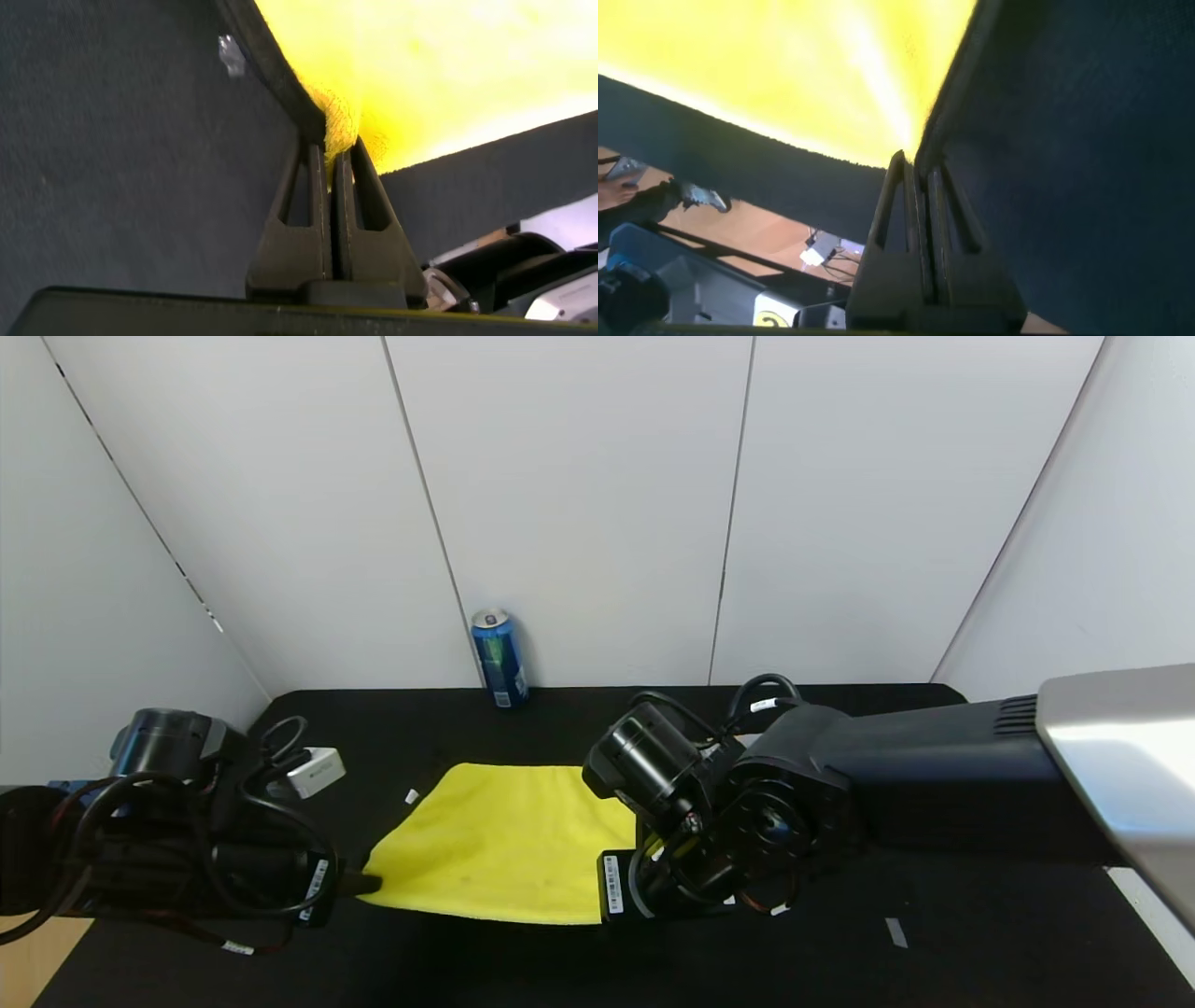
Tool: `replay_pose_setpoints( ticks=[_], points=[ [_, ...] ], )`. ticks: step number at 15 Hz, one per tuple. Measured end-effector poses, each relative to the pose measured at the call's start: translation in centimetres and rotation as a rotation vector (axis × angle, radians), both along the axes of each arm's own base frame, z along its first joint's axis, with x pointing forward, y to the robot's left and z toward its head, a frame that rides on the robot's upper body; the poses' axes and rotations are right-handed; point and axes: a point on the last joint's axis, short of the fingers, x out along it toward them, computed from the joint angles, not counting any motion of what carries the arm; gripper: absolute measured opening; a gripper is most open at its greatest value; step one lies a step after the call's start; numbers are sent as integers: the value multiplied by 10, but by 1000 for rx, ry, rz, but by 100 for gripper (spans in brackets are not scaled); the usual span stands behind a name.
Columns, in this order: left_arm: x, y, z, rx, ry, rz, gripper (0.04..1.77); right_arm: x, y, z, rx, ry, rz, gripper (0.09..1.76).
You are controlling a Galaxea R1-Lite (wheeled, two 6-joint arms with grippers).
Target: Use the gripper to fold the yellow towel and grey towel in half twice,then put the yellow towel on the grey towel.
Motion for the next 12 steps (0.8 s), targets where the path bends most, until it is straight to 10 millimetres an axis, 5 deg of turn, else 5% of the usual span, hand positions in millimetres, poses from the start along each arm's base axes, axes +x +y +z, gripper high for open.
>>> replay_pose_setpoints(
  ticks=[6,12],
  points=[
    [-10,-2,1,-2,-8,-10,13,-4,3,1,6,-5,13,13],
    [16,-1,1,0,-20,-7,13,20,-4,1,32,-31,-36,13]
  ],
)
